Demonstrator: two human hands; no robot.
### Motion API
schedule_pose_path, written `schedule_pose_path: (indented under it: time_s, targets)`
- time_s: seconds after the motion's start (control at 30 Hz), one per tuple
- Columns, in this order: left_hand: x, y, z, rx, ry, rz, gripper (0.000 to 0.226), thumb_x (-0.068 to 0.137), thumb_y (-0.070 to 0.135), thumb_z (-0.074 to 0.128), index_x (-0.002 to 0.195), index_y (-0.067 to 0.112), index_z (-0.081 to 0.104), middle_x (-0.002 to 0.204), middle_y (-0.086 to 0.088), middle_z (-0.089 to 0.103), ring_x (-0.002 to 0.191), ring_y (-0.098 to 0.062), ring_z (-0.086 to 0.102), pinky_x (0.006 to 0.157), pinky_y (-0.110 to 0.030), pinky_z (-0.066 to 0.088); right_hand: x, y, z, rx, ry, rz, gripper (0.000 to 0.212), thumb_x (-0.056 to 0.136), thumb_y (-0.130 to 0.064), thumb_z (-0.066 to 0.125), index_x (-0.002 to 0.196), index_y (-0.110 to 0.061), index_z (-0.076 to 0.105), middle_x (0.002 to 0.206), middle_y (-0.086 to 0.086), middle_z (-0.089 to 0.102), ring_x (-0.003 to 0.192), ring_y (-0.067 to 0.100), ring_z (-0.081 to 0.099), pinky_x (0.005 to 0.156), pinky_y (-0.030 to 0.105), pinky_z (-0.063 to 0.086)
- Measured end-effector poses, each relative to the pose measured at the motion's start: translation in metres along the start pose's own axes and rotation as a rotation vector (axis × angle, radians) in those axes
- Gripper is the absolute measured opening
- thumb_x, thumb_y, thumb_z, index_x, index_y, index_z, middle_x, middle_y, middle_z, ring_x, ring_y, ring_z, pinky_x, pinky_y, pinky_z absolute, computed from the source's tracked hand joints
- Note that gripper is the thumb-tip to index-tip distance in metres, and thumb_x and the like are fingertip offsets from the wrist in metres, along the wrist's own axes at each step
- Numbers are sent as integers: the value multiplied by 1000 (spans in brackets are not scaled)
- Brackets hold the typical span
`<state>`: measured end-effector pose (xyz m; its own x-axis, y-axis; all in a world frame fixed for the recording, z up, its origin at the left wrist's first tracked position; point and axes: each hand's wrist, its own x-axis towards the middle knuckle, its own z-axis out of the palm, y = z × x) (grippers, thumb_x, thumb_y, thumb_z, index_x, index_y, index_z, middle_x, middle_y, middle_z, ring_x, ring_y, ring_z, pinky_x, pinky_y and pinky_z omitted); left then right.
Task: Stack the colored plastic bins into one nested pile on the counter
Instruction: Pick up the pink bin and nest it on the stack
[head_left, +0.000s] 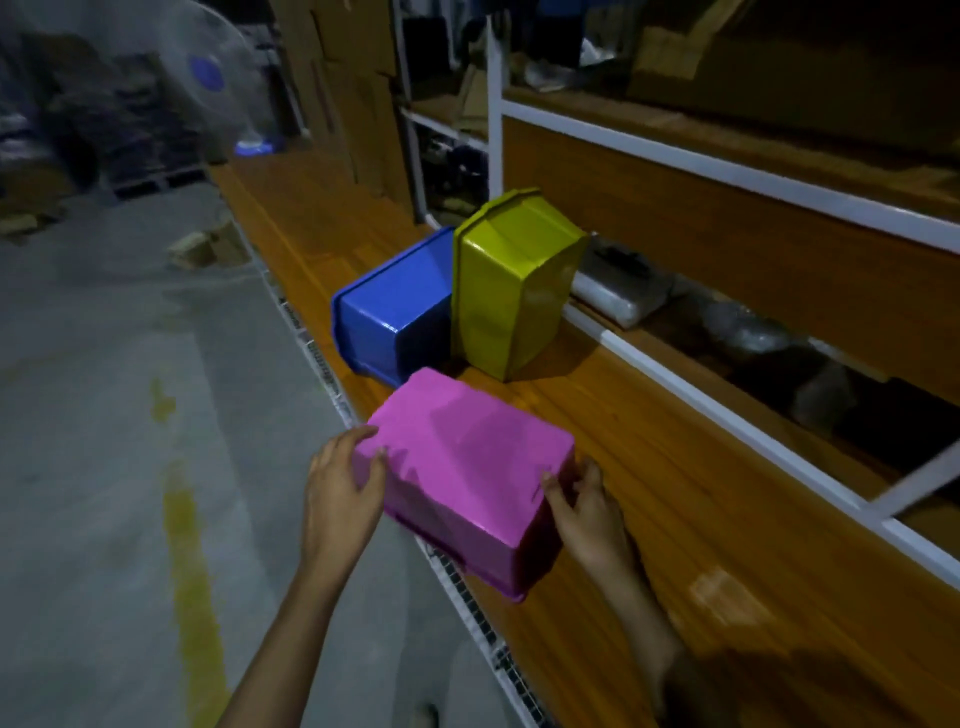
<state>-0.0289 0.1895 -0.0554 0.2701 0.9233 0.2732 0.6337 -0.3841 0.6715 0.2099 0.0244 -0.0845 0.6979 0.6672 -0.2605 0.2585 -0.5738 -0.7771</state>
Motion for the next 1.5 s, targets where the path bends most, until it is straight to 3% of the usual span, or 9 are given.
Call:
schedule_pose_path:
  time_s: [0.17,0.27,0.37,0.53,0.9,1.17,1.3,1.37,1.5]
  targets:
    - [86,-75,26,-273,-140,-468,63,83,56,52,119,10,73,123,-18,74,118,-37,67,106,-52,52,16,-30,27,-61,84,38,82,104,-63,48,170,-35,8,155,17,52,133,38,60,96,42,50]
    - [110,-90,32,-478,-434,-740,41,96,56,57,100,19,73,113,-11,76,101,-30,68,90,-39,54,18,-44,43,-192,122,76,80,104,-68,39,170,-40,4,156,14,50,131,37,62,85,37,46]
    - [119,-95,33,-529,-689,-802,46,92,62,61,109,21,73,102,-6,77,90,-26,67,73,-33,50,22,-50,54,-259,149,177,76,105,-67,34,170,-42,2,159,17,51,135,40,60,95,43,51]
    - [134,-94,38,-678,-623,-644,31,103,40,65,120,17,78,113,-12,82,92,-24,76,66,-30,59,3,-49,49,-349,287,312,60,112,-52,29,168,-44,11,163,18,46,140,40,54,109,43,48]
    - [27,113,2,-859,-741,169,53,71,71,78,104,34,60,84,8,79,76,-15,77,72,-42,61,-127,-157,-39,-142,909,52,70,93,-81,42,144,-34,50,139,-5,63,127,17,61,107,42,52]
    - [-104,151,15,-707,-189,1242,14,99,23,54,112,18,58,66,-6,68,72,-22,53,62,-36,44,-241,-131,-96,271,1011,118,80,71,-103,47,128,-49,60,125,-11,72,117,8,69,101,45,58]
    - [-159,170,16,-754,-125,1581,7,102,21,58,105,15,61,66,-3,61,65,-24,52,55,-41,50,-317,-79,-121,296,1215,148,39,85,-51,85,116,-32,70,98,-9,80,84,-3,75,74,27,63]
    - [-191,177,16,-707,-51,1701,8,98,17,66,106,18,64,73,0,67,76,-24,57,72,-41,51,-360,-32,-138,369,1236,147,20,96,-18,79,111,-31,76,99,-4,83,88,9,77,83,45,66]
    - [-260,196,11,-522,42,1670,24,100,21,59,102,33,80,102,3,81,101,-27,53,85,-41,38,-432,60,-155,685,1170,125,42,100,6,64,128,-22,77,116,13,82,94,28,77,88,51,62]
